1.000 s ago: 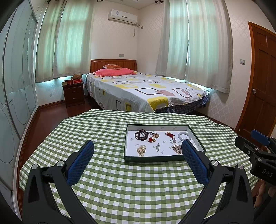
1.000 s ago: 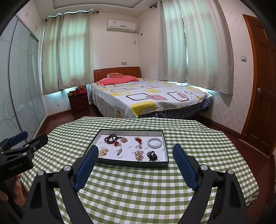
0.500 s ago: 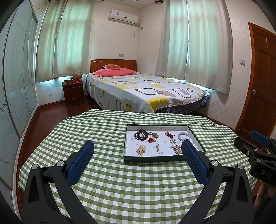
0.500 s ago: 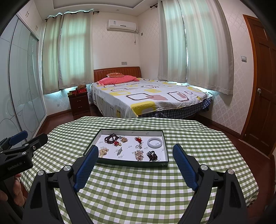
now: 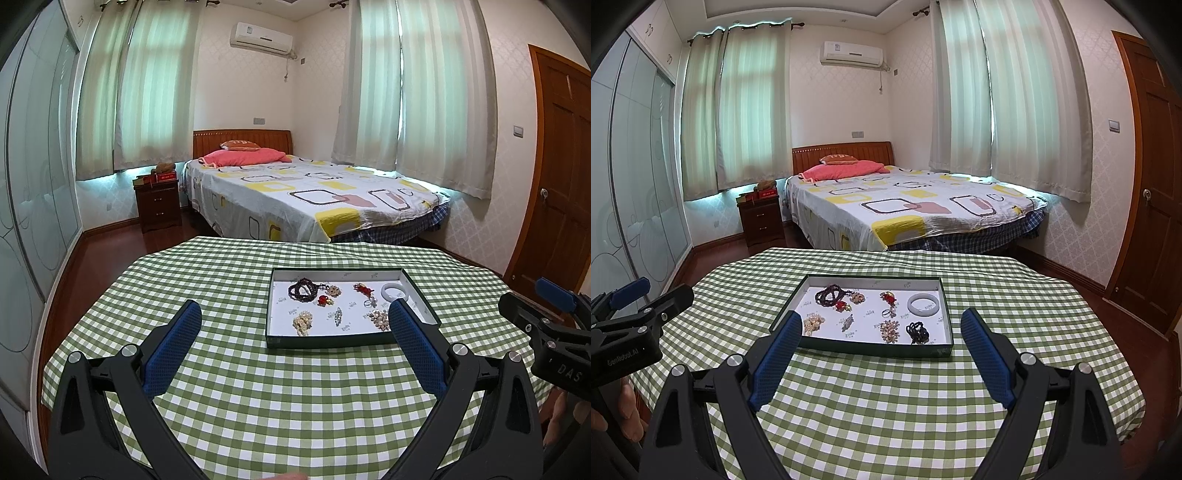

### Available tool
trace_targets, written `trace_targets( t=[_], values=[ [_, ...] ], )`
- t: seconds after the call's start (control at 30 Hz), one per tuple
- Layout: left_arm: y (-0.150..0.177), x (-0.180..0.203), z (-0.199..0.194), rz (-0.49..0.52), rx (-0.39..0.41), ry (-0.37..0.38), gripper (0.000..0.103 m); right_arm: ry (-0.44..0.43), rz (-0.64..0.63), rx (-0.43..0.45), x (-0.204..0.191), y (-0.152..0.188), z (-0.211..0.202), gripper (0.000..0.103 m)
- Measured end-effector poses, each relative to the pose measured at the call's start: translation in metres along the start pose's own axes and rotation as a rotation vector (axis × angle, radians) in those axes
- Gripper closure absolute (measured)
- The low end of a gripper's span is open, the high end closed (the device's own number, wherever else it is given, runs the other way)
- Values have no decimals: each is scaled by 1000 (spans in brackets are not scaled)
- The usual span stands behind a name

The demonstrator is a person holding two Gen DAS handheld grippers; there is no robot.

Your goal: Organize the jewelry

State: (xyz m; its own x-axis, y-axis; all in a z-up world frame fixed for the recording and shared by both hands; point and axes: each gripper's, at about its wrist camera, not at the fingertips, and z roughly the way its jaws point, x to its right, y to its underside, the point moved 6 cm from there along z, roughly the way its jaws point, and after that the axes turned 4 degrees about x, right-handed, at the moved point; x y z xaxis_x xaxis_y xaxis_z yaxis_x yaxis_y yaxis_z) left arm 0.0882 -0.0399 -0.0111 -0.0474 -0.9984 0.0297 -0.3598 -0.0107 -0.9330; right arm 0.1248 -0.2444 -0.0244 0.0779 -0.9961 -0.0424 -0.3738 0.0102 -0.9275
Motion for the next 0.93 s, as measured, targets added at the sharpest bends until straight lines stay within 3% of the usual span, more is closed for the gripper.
trace_targets(
  t=[0.3, 0.73, 0.93],
  values=[
    [-2, 1, 1, -5, 2, 13, 4, -1, -2, -4, -1, 3, 2, 18],
    [1, -10, 12, 5, -1, -37, 4, -4, -5, -22, -2, 8, 8, 18],
    [15, -25, 38, -15, -77, -47, 4, 3, 4, -47, 4, 14, 19, 18]
  ],
)
